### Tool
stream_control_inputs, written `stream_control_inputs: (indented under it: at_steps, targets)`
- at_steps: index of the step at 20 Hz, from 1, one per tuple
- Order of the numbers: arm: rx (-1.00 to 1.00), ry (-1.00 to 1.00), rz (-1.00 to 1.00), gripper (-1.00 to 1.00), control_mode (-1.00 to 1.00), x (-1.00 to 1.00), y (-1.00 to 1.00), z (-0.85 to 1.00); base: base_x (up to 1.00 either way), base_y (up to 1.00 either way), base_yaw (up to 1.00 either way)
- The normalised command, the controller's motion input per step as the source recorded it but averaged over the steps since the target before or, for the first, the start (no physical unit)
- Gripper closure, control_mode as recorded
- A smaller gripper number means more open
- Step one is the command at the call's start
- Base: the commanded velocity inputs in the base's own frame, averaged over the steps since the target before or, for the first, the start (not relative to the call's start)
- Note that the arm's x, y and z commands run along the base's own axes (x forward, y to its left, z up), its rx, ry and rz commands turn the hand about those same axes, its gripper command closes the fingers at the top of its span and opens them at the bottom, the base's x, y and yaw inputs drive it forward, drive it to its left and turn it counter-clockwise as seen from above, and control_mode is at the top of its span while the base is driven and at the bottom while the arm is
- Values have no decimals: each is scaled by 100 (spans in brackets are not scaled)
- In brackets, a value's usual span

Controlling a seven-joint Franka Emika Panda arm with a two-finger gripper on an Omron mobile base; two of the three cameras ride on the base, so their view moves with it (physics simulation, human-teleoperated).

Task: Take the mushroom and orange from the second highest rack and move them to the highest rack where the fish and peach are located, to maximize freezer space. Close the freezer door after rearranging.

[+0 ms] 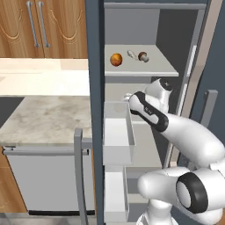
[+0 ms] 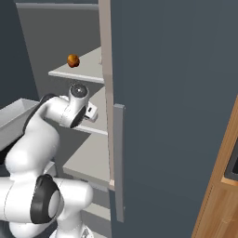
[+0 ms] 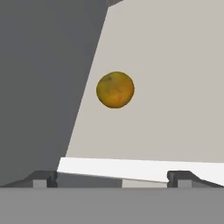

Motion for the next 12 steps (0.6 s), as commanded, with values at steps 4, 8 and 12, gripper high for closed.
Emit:
stream_control_inputs:
  at_steps: [4, 8, 12]
  targets:
    - [0, 14, 0, -100, -100, 25, 15, -10, 0, 0, 0]
    - [0, 14, 0, -100, -100, 32, 16, -7, 0, 0, 0]
    - [0, 3, 0, -100, -100, 39, 13, -7, 0, 0, 0]
